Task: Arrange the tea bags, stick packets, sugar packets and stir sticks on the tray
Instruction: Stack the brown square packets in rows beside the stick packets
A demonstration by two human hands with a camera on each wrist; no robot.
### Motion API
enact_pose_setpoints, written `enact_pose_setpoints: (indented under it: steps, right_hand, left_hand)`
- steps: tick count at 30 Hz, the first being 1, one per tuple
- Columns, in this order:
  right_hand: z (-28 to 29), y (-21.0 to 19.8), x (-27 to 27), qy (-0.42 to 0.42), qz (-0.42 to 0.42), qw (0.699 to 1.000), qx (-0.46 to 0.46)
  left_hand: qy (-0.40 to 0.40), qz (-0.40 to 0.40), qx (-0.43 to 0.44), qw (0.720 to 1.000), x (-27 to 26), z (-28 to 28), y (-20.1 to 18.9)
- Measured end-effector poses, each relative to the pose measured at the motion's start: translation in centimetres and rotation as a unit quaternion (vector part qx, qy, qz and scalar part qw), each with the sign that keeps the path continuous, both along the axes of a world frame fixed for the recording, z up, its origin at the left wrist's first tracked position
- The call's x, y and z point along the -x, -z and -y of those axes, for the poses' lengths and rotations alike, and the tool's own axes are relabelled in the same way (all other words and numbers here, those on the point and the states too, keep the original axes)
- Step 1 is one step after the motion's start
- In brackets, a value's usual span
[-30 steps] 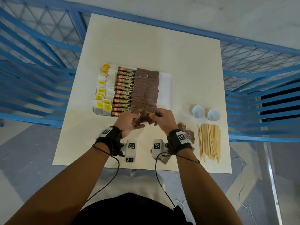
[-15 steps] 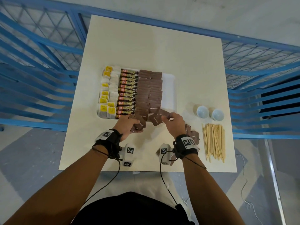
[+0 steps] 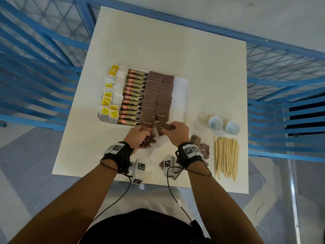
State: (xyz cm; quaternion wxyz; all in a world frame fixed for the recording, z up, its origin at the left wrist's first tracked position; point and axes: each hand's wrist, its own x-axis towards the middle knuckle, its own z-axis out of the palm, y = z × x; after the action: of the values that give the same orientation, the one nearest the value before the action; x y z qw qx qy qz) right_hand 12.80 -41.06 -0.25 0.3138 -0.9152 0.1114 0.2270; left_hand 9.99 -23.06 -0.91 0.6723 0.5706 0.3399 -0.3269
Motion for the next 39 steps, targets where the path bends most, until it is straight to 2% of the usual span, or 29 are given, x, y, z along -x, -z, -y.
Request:
enact_pose_setpoints:
  steps: [4, 7, 10, 12, 15, 20, 23, 25, 32, 35, 39]
  right_hand:
    - [1.5, -0.4, -0.6, -0.010, -0.003, 0.997, -0.072]
    - [2.5, -1.2, -1.4, -0.048, -0.027, 0.991, -0.121]
    - [2.8, -1.8, -2.0, -0.086, -0.033, 0.988, -0.127]
    - [2.5, -2.0, -2.2, -0.097, -0.025, 0.987, -0.124]
    - [2.2, -1.7, -2.2, -0.082, -0.017, 0.988, -0.128]
    - [1.7, -1.7, -2.1, -0.062, -0.026, 0.987, -0.147]
    - [1.2, -1.6, -2.1, -0.075, -0.035, 0.984, -0.159]
    - [1.0, -1.7, -2.1, -0.076, -0.028, 0.983, -0.163]
    - [0.8, -1.5, -1.9, -0.005, 0.030, 0.986, -0.165]
    - [0.5, -1.5, -1.8, 0.015, 0.016, 0.983, -0.185]
    - [0.5, -1.3, -1.6, -0.009, -0.021, 0.981, -0.191]
  left_hand:
    - [-0.014, -0.001, 0.003, 1.000, -0.2, 0.5, -0.2]
    - [-0.020, -0.004, 0.028, 0.999, -0.6, 0.7, -0.7]
    - [-0.031, 0.005, 0.058, 0.998, -0.9, 0.8, -0.9]
    - [-0.030, 0.031, 0.039, 0.998, -1.0, 0.9, -0.8]
    - [-0.032, 0.057, 0.007, 0.998, -0.9, 0.7, -0.6]
    - [-0.017, 0.068, 0.020, 0.997, -0.9, 0.2, -0.8]
    - [0.050, 0.122, -0.060, 0.989, -0.8, 0.0, -0.8]
    - [0.054, 0.143, -0.096, 0.984, -0.9, 0.0, -0.7]
    - [0.048, 0.157, -0.094, 0.982, -1.0, -0.6, -0.4]
    - [0.047, 0.143, -0.088, 0.985, -1.3, -0.7, -0.3]
    - [0.045, 0.139, -0.081, 0.986, -1.5, -1.0, -0.2]
